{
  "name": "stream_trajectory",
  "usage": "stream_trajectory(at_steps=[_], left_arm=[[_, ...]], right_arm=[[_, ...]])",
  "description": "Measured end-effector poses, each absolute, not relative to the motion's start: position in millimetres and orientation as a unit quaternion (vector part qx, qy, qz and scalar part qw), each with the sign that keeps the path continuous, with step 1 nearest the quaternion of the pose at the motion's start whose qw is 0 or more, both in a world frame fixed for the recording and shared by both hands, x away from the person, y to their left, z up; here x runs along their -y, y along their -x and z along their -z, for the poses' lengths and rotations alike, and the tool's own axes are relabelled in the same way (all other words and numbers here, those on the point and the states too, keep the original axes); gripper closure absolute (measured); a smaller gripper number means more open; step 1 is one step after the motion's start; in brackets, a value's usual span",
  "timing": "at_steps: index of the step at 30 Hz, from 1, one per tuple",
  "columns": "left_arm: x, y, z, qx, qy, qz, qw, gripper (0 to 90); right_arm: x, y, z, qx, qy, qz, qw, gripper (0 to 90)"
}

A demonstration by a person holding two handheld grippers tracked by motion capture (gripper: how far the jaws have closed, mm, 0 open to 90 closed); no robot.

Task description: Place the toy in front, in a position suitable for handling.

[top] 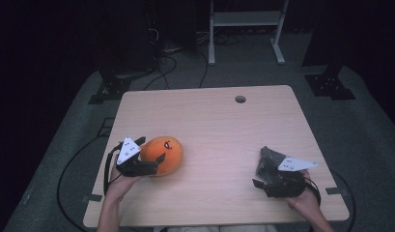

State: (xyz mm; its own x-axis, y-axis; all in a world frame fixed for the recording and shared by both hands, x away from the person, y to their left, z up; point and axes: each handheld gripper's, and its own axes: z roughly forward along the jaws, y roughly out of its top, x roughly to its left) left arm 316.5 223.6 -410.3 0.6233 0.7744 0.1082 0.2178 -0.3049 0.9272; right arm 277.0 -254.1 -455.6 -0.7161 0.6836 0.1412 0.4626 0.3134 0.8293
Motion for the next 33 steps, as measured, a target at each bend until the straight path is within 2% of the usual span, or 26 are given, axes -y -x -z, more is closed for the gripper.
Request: stream_trajectory(at_steps=[13,20,33], left_arm=[[-220.3,-329.8,429.0,-0.346,-0.779,-0.256,0.455,6.9],[-223.7,-331.0,438.2,-0.352,-0.775,-0.259,0.456,11.9],[-222.9,-330.1,441.2,-0.356,-0.775,-0.261,0.452,32.8]], right_arm=[[254.4,-275.6,455.0,-0.802,-0.354,-0.466,0.119,24.7],[254.8,-275.1,454.8,-0.802,-0.354,-0.465,0.121,24.8],[254.0,-275.3,456.0,-0.801,-0.359,-0.464,0.119,25.1]])
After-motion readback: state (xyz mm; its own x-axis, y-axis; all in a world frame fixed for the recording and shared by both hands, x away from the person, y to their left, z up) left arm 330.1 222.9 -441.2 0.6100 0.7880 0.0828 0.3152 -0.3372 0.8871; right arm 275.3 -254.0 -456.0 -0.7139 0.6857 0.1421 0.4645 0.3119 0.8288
